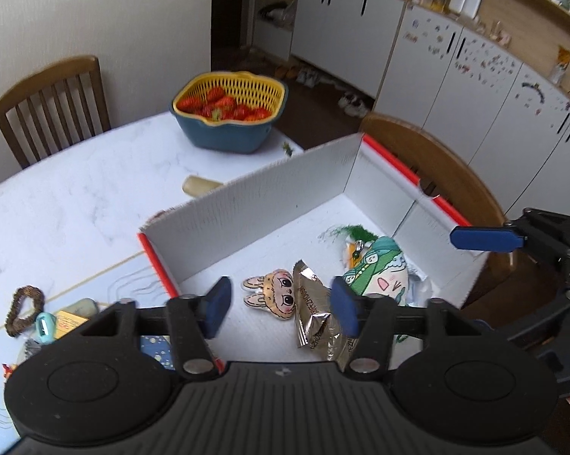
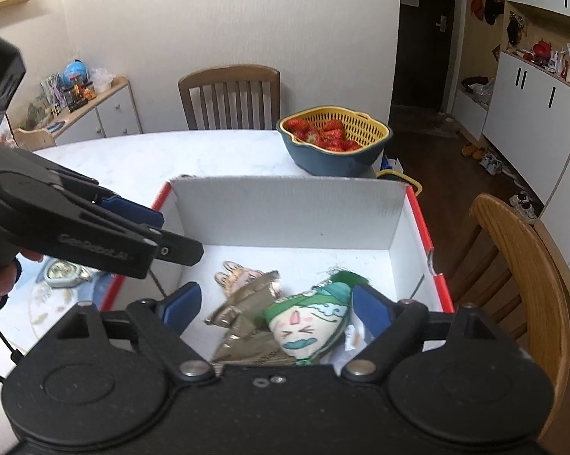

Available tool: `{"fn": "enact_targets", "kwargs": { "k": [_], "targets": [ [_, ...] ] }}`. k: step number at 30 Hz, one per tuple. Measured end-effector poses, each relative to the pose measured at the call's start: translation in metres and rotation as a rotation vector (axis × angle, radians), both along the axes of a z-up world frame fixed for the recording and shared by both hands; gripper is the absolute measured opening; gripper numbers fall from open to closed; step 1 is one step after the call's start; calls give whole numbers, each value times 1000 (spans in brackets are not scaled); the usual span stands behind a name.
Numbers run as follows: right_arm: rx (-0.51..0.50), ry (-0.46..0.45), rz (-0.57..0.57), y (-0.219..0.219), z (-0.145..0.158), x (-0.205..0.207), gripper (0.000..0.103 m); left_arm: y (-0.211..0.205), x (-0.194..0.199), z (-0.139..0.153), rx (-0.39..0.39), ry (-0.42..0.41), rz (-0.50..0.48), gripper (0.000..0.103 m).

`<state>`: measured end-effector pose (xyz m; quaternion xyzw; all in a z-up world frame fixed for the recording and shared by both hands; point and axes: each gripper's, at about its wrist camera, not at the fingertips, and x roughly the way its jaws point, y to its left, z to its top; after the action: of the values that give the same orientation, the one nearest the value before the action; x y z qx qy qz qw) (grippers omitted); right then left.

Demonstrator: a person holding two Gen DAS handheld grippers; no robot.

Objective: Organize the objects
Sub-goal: 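Carry the keychain and plush pouch into the shoebox and release both, then withdraw both grippers from the box back to the pile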

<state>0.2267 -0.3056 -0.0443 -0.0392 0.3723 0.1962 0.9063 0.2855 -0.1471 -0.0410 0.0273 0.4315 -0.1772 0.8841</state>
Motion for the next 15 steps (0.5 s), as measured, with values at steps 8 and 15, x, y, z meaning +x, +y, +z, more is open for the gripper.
{"fn": "enact_targets", "kwargs": {
  "k": [8,15],
  "targets": [
    [38,-28,-20,20,14,-15,94,38,-24,21,-52,-49,0,74],
    [68,-31,-32,47,22,-25,97,80,-40,29,-75,-75,30,80]
  ]
}}
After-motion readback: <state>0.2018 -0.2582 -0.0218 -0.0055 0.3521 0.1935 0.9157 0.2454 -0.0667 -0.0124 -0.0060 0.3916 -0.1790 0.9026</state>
